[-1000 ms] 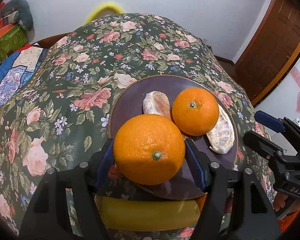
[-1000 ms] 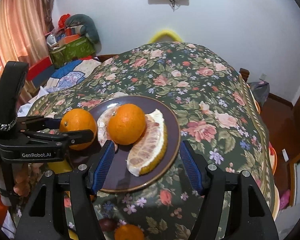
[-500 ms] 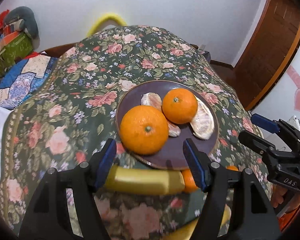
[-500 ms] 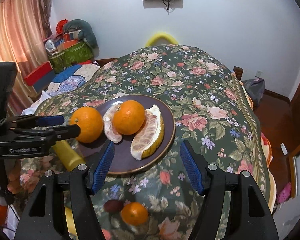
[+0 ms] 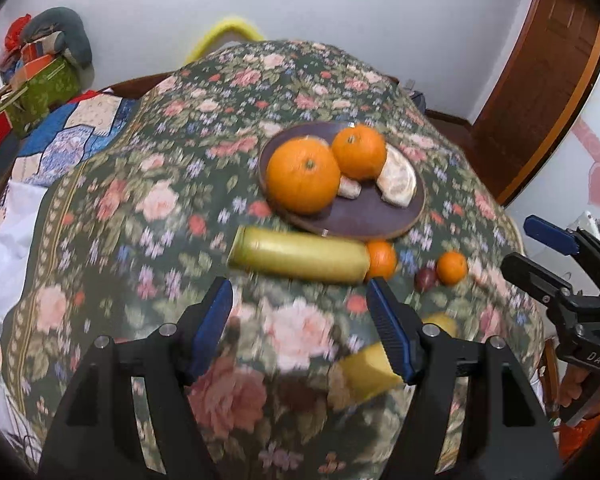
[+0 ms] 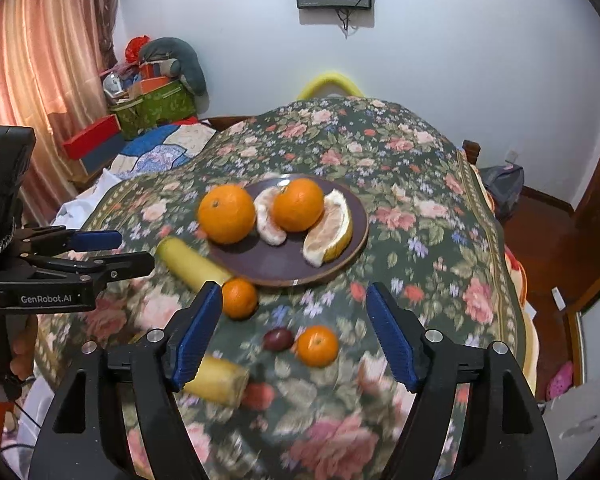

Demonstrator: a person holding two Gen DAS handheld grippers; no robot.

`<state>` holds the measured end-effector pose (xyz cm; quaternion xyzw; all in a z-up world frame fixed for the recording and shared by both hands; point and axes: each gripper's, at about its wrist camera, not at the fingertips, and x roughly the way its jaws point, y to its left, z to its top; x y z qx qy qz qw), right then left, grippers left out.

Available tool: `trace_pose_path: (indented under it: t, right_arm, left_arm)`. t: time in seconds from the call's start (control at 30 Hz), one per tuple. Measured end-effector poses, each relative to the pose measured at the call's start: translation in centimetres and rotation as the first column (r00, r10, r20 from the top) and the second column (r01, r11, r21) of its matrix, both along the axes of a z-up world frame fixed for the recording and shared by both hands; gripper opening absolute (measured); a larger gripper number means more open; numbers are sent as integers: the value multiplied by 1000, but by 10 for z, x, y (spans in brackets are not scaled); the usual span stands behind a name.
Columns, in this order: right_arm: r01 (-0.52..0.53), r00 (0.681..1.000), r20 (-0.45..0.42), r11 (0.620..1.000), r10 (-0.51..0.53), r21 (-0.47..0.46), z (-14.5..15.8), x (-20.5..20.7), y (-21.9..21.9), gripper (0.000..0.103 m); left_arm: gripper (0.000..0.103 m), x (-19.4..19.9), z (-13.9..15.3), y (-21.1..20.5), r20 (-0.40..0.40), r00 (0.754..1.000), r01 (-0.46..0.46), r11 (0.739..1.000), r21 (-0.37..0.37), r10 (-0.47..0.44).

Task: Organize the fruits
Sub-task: 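Withdraw both tools from the plate toward the yellow cylindrical fruits, then grasp a yellow cylindrical fruit with the right tool while the left tool approaches the other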

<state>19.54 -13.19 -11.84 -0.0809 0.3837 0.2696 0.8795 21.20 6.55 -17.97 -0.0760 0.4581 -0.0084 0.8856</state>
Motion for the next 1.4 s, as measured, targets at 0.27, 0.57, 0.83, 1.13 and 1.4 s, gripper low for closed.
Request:
trace_pose_path:
  t: [0.27, 0.57, 0.83, 1.13, 1.4]
  right_arm:
    - [-7, 999, -54, 998, 3, -67, -30, -26, 2, 72]
    - [1, 991, -130, 995, -14, -100, -61, -31, 4, 72]
    - [-3, 993, -116, 995, -9, -103, -65, -25, 12, 74]
    - [40, 991, -124, 995, -51, -92, -69, -9, 5, 75]
    - [41, 991, -127, 996, -51, -80, -64, -13, 5, 74]
  left_arm:
    - [69, -20, -32, -1, -76, 997, 4, 1000, 19, -2]
    - [73, -19, -46, 8, -88, 996, -14, 999, 46, 18]
    - [73, -20, -46, -5, -66, 997, 33, 995, 94, -27]
    - [73, -24, -45, -33, -47, 992, 120, 986, 113, -115]
    - [73, -21, -44, -39, -23, 992, 124, 986, 109, -123]
